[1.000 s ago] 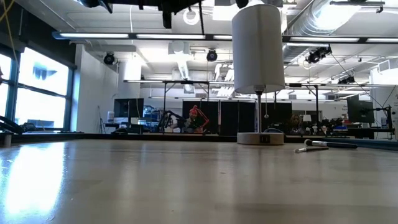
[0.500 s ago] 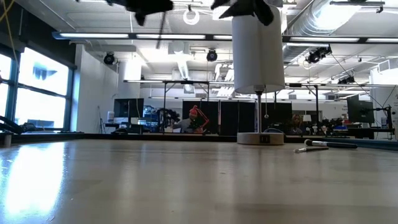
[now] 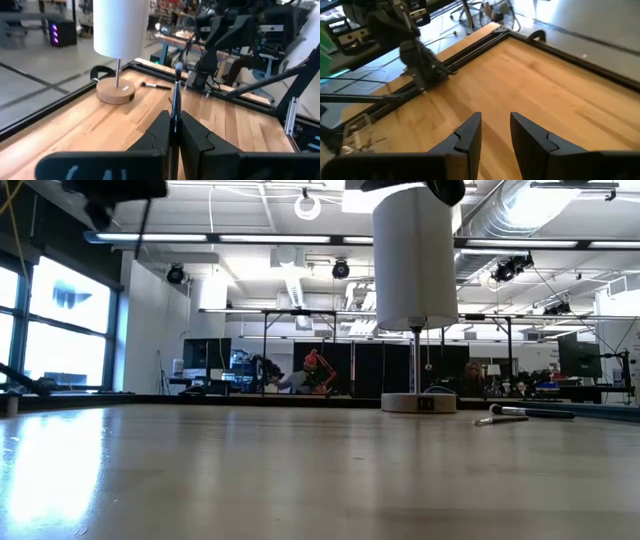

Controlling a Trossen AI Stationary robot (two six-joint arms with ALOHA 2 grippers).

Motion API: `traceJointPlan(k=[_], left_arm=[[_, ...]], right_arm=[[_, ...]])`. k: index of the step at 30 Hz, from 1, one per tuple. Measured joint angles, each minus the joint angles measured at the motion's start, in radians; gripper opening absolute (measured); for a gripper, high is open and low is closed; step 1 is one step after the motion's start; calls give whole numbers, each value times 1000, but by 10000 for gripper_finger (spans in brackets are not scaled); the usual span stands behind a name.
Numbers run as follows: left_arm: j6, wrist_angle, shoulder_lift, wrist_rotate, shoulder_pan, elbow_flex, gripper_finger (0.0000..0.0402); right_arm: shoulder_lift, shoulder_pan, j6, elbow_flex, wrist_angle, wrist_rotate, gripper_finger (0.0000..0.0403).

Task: Put items in baskets/containers
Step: Put the eyeshadow brush into the transparent organizer

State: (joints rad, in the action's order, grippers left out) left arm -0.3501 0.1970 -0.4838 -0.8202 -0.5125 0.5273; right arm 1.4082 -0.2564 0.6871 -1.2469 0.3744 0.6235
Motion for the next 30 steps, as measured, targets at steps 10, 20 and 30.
traceJointPlan(k=[10, 20, 30], left_arm=[[-61, -159, -244, -746, -727, -6, 13], [-53, -401, -492, -653, -853, -5, 13], [-186, -403, -602, -660, -1022, -5, 13]], right_arm=[[0, -86, 38, 0, -29, 7, 97], [0, -100, 31, 0, -50, -1, 96], [0, -100, 31, 0, -50, -28, 97]])
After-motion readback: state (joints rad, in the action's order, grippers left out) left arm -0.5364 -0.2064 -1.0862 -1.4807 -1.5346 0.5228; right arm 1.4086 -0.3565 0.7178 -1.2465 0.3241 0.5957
